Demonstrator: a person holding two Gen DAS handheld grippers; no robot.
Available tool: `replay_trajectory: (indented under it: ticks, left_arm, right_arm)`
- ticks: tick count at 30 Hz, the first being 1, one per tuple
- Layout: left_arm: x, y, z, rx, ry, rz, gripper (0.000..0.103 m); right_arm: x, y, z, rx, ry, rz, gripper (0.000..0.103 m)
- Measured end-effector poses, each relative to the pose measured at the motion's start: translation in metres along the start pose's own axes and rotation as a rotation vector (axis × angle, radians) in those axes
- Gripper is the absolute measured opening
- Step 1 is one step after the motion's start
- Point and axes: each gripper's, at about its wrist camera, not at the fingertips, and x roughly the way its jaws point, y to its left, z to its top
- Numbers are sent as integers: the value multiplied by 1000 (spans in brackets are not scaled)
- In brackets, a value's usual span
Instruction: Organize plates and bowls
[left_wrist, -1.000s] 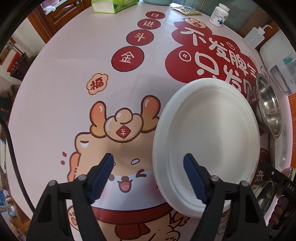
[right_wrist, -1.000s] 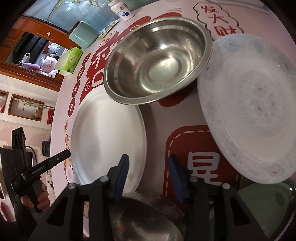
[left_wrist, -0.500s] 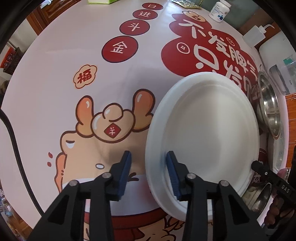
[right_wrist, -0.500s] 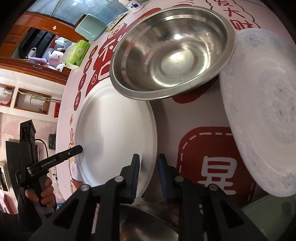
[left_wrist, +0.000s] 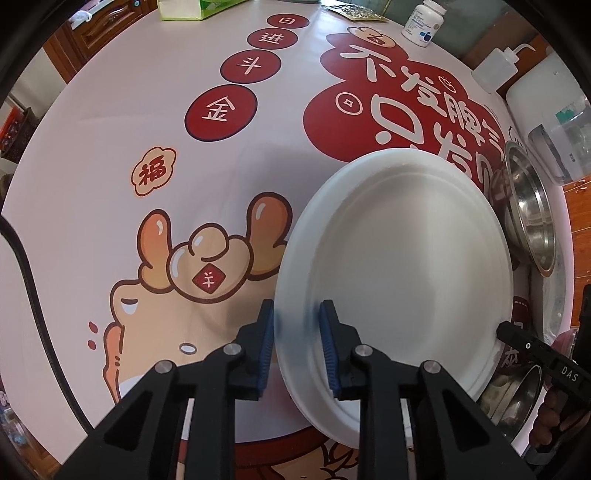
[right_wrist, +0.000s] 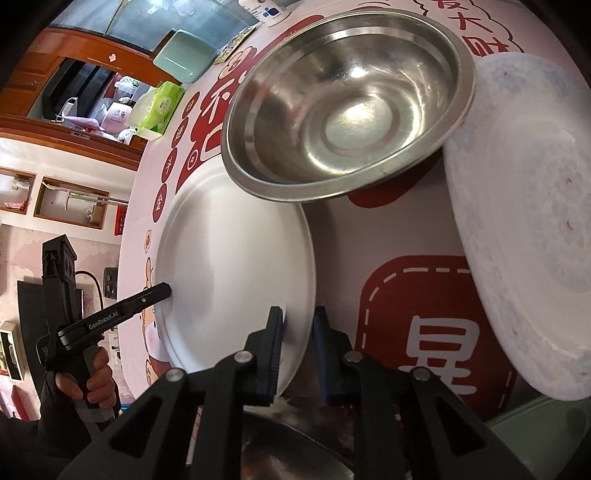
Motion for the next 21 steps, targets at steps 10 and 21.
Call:
replay_trajectory:
  ticks: [10, 21]
  left_arm:
    - [-6, 9, -10, -24, -20, 17, 23]
    - [-24, 35, -19, -79, -49, 27, 23]
  right_arm:
    - [0, 7, 1, -10, 6, 10, 16]
    - [6, 35, 0, -76, 18, 17, 16]
